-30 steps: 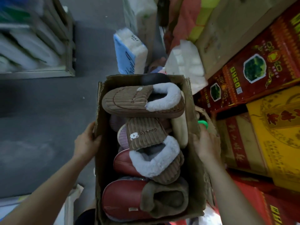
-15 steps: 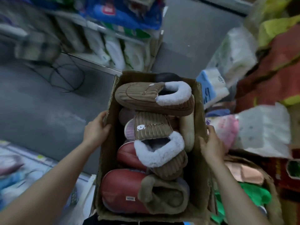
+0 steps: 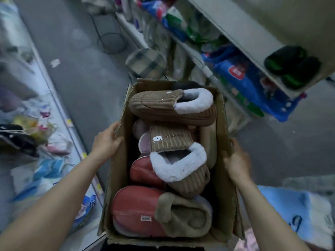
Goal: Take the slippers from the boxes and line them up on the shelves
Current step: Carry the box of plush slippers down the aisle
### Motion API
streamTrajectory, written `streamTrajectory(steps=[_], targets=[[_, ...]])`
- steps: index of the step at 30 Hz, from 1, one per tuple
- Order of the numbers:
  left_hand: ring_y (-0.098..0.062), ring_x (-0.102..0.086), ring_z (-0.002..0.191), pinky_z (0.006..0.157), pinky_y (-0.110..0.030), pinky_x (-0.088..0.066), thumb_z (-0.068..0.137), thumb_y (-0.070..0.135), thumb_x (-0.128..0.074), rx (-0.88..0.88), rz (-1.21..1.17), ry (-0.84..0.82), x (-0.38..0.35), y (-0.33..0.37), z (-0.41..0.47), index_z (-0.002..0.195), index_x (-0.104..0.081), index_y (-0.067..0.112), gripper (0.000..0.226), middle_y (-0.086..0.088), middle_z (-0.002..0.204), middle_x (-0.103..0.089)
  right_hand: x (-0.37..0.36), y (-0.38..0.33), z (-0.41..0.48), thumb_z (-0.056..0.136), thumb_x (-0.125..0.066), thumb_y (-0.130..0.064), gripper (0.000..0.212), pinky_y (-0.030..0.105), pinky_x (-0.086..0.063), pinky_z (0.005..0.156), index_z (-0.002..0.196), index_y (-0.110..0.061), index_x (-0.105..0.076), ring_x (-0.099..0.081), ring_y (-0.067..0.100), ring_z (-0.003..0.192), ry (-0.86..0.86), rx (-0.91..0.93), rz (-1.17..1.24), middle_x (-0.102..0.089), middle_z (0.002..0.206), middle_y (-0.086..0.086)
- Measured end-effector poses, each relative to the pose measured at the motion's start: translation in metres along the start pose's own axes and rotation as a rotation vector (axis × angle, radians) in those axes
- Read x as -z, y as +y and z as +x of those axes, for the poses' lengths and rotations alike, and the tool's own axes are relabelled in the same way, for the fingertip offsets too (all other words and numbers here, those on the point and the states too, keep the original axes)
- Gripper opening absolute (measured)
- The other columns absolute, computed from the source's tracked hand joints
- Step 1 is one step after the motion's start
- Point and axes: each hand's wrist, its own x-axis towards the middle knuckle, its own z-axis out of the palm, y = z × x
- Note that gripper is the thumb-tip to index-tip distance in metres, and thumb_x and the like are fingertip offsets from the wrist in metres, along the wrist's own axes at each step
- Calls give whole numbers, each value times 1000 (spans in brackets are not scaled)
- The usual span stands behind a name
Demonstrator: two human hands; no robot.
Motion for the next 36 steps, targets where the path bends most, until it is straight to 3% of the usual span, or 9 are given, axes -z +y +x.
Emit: streamTrajectory(steps=[3, 7, 11, 16, 21, 26, 29, 36], targets=[[-37, -60, 111, 93, -45, -47, 83, 14, -68, 64, -49, 52, 30, -17, 52, 137, -49, 21, 58, -15, 119, -66, -13, -65, 66, 93, -56, -18, 44, 44, -48, 90, 135, -26, -46, -60, 37, 107, -24, 77, 6, -64, 121, 11], [-37, -60, 110, 90, -42, -47, 83, 14, -68, 124, -89, 118, 70, -41, 129, 135, -50, 21, 55, -15, 117, -67, -41, -161, 145, 94, -57, -23, 42, 36, -47, 82, 133, -29, -44, -62, 31, 100, -30, 185, -127, -63, 118, 6], [-37, -58, 111, 90, -40, -45, 85, 17, -66, 207, -91, 145, 117, -64, 207, 138, -47, 22, 56, -15, 116, -66, -71, -260, 209, 93, -60, -21, 43, 35, -45, 80, 132, -30, -45, -58, 24, 99, -27, 166, -138, -61, 114, 4], [-38, -60, 107, 88, -41, -46, 84, 19, -67, 255, -86, 172, 175, -91, 306, 135, -48, 25, 55, -15, 116, -66, -106, -372, 290, 92, -61, -22, 48, 44, -48, 90, 136, -30, -44, -59, 29, 110, -70, 201, -158, -61, 124, 7], [-40, -60, 106, 86, -42, -46, 84, 19, -66, 308, -58, 220, 219, -113, 415, 135, -49, 22, 54, -17, 117, -66, -145, -474, 384, 90, -64, -21, 51, 48, -53, 89, 136, -30, -44, -64, 31, 103, -86, 345, -165, -66, 119, 8], [-39, -61, 99, 80, -42, -47, 83, 18, -67, 374, -85, 271, 264, -129, 523, 131, -50, 23, 52, -16, 108, -68, -178, -585, 486, 87, -66, -18, 48, 46, -51, 86, 132, -19, -48, -63, 39, 101, -143, 453, -217, -68, 111, 18], [-40, -61, 98, 82, -45, -49, 82, 20, -68, 393, -95, 291, 298, -142, 582, 131, -49, 23, 52, -17, 107, -68, -192, -653, 532, 86, -67, -17, 45, 46, -50, 88, 128, -19, -51, -63, 37, 102, -137, 488, -225, -69, 110, 15], [-42, -57, 108, 84, -40, -44, 87, 21, -65, 389, -84, 312, 378, -171, 734, 141, -43, 22, 58, -20, 118, -64, -233, -797, 618, 90, -64, -18, 49, 39, -49, 85, 135, -19, -46, -63, 35, 104, -132, 530, -227, -67, 113, 15]])
